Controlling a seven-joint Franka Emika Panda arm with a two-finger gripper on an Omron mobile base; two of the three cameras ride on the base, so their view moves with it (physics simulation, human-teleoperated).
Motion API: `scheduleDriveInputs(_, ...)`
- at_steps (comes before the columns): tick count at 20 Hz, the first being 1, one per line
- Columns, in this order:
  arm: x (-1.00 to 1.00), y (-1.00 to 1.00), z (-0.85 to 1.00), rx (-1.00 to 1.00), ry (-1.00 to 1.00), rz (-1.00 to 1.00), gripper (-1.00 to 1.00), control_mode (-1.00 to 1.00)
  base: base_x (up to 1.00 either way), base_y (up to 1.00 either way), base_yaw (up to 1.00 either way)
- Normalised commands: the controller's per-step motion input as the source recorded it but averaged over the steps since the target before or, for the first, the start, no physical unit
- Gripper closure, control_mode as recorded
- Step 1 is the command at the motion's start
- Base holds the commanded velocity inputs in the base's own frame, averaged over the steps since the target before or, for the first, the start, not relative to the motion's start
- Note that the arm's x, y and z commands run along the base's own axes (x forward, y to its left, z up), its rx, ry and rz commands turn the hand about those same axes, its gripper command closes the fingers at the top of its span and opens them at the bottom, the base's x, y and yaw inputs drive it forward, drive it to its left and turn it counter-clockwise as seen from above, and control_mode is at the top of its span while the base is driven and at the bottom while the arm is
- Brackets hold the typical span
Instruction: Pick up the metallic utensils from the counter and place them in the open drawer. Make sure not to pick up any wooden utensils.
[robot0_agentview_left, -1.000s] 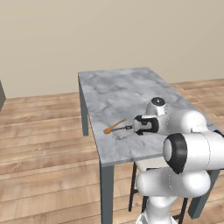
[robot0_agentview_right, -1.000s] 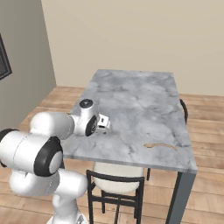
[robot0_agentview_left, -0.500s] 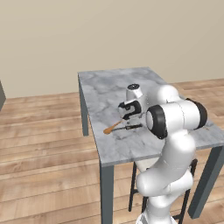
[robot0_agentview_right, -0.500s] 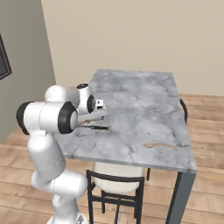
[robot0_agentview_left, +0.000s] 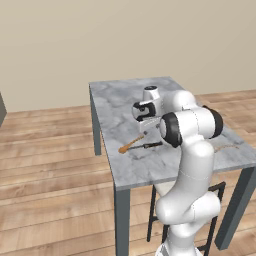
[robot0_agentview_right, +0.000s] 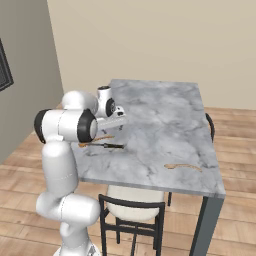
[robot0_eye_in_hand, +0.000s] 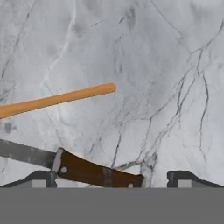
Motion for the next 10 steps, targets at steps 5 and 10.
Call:
scheduleDriveInputs(5,-0.53,0.00,-0.14,0.01,0.01,0.07,-1.00,-1.00,0.00,0.00,0.00)
scheduleDriveInputs(10,-0.72,0.00,-0.02,0.11,0.00,0.27,-1.00,-1.00,0.00,0.00,0.00)
